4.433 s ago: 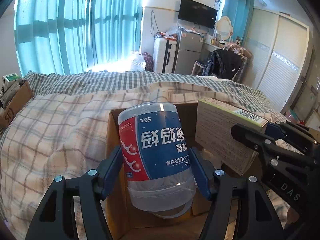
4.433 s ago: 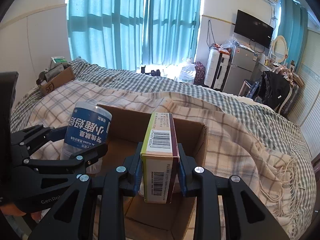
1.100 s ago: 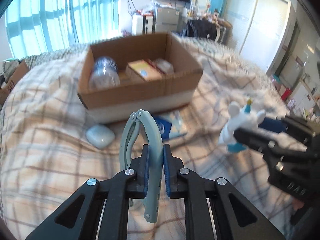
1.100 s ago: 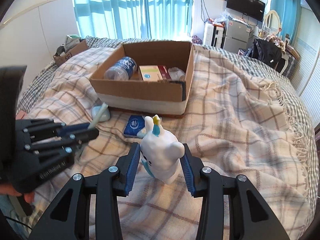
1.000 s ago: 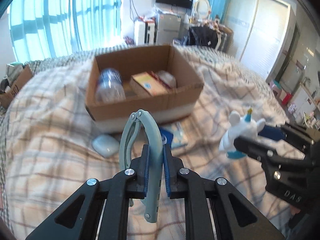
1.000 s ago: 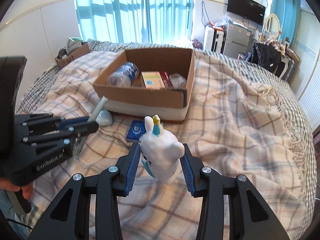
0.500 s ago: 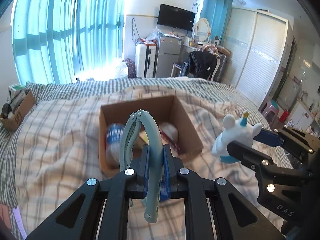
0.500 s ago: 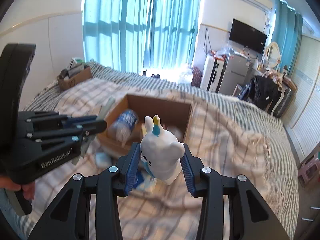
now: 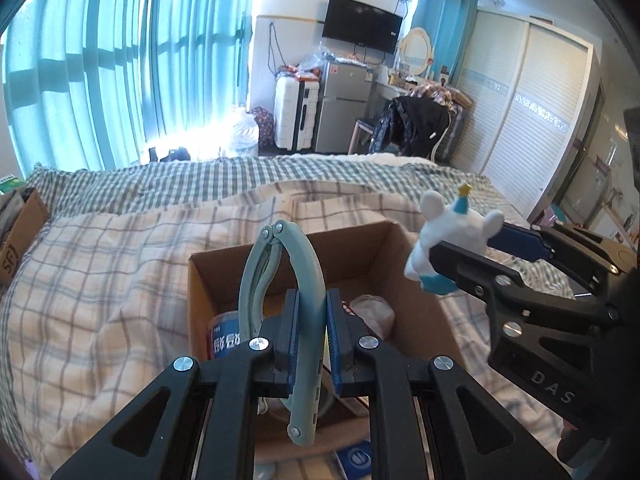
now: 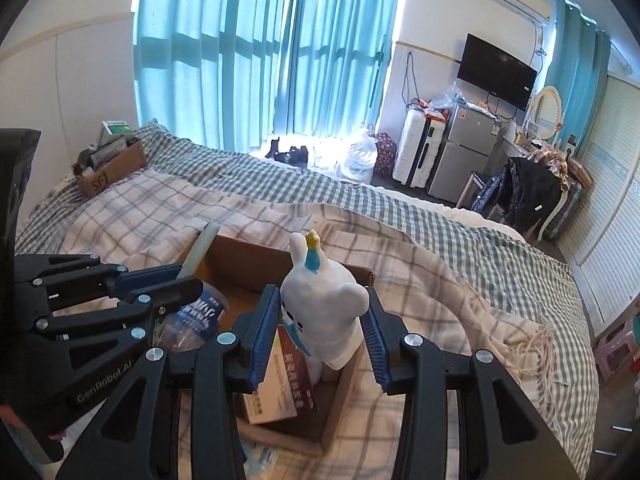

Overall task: Organize objects
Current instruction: 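Carry the clip with the left tool while the right tool carries the figurine into the box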

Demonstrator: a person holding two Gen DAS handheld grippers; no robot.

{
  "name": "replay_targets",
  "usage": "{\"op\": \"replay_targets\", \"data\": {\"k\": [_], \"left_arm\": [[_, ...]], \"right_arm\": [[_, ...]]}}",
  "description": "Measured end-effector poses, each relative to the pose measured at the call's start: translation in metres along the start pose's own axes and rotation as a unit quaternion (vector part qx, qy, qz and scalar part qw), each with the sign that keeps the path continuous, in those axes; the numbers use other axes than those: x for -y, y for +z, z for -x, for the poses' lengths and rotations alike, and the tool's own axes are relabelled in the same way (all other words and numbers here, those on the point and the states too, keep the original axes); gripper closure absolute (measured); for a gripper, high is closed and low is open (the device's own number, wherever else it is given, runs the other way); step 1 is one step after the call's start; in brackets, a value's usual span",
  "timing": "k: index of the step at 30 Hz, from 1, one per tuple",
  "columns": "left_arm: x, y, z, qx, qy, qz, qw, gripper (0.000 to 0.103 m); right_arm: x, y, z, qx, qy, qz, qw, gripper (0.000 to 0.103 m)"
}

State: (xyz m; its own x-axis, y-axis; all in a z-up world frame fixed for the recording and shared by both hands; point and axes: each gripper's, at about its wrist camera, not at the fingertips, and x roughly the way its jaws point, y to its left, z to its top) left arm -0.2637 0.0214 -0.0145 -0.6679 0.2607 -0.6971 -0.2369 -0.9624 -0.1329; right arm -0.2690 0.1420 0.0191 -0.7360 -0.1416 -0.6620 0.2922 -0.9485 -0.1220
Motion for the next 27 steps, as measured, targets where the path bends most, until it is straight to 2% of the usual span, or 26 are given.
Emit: {"op": "replay_targets", "data": {"k": [6,10,15,16,17,19,20,22,23,24,27], "left_arm": [[-0.001,-0.001,-0.029,-0.016,0.002,-0.009,0.9998,0.091],[0.001,-0.004,-0.036,-0.023,0.001,-0.014,0.9996,0.091],[0.002,-0.005,-0.028,-0.029,0.015,-0.008,0.9994,0.090],[0.003,-0.005,-0.022,-0.029,0.021,-0.010,0.9993,0.090],[0.004,-0.006,-0.017,-0.028,0.027,-0.013,0.9992,0.088],[0.007,-0.005,-0.006,-0.026,0.036,-0.020,0.9988,0.085],[0.010,-0.006,0.005,-0.021,0.041,-0.024,0.9986,0.081],[0.011,-0.007,0.020,-0.012,0.048,-0.025,0.9985,0.066],[0.012,-0.008,0.033,-0.003,0.054,-0.022,0.9983,0.050],[0.012,-0.008,0.042,0.004,0.059,-0.019,0.9981,0.044],[0.012,-0.011,0.070,0.021,0.069,-0.013,0.9973,0.044]], "right_arm": [[0.006,-0.006,-0.050,-0.026,0.007,-0.009,1.000,0.063],[0.013,-0.015,-0.063,-0.033,0.015,-0.020,0.999,0.063],[0.023,-0.017,-0.046,-0.018,0.006,-0.031,0.999,0.062],[0.023,-0.015,-0.039,-0.014,0.008,-0.034,0.999,0.057],[0.023,-0.015,-0.032,-0.010,0.007,-0.035,0.999,0.049],[0.025,-0.013,-0.011,0.005,-0.002,-0.036,0.999,0.045],[0.025,-0.012,-0.002,0.009,-0.005,-0.036,0.999,0.044],[0.026,-0.010,0.020,0.016,-0.010,-0.036,0.999,0.044],[0.026,-0.010,0.029,0.019,-0.013,-0.036,0.999,0.042],[0.026,-0.010,0.041,0.024,-0.016,-0.034,0.999,0.041],[0.024,-0.012,0.075,0.038,-0.023,-0.032,0.998,0.038]]}}
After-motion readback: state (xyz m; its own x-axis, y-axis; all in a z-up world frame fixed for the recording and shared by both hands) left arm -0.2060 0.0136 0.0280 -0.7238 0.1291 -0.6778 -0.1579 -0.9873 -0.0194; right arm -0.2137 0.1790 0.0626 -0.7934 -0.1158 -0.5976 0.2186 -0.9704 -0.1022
